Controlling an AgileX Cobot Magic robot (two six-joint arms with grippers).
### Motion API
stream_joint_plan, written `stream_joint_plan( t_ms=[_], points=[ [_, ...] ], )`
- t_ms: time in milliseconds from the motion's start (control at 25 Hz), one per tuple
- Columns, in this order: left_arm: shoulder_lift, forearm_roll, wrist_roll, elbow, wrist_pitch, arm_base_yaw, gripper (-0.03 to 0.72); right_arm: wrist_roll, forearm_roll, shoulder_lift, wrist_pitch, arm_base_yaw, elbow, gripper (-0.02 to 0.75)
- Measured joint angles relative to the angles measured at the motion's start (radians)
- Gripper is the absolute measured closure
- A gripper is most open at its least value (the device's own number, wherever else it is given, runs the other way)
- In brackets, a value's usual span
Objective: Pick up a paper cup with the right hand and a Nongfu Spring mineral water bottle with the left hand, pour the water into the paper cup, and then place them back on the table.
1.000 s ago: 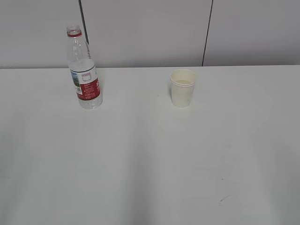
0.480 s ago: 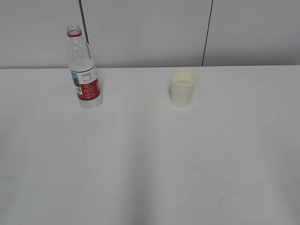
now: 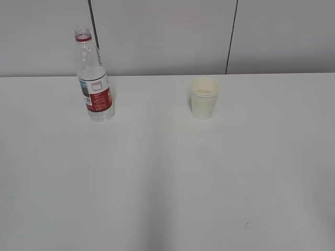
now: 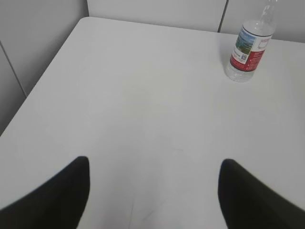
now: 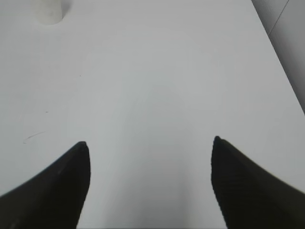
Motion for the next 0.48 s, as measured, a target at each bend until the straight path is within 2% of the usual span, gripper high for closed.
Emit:
stream_joint_plan(
  t_ms=[480],
  points=[
    [-0.007,0.001,0.002,0.0,0.001,0.001,0.187,0.0,-0.004,0.0,0.0,0.0,0.0,0.155]
  ],
)
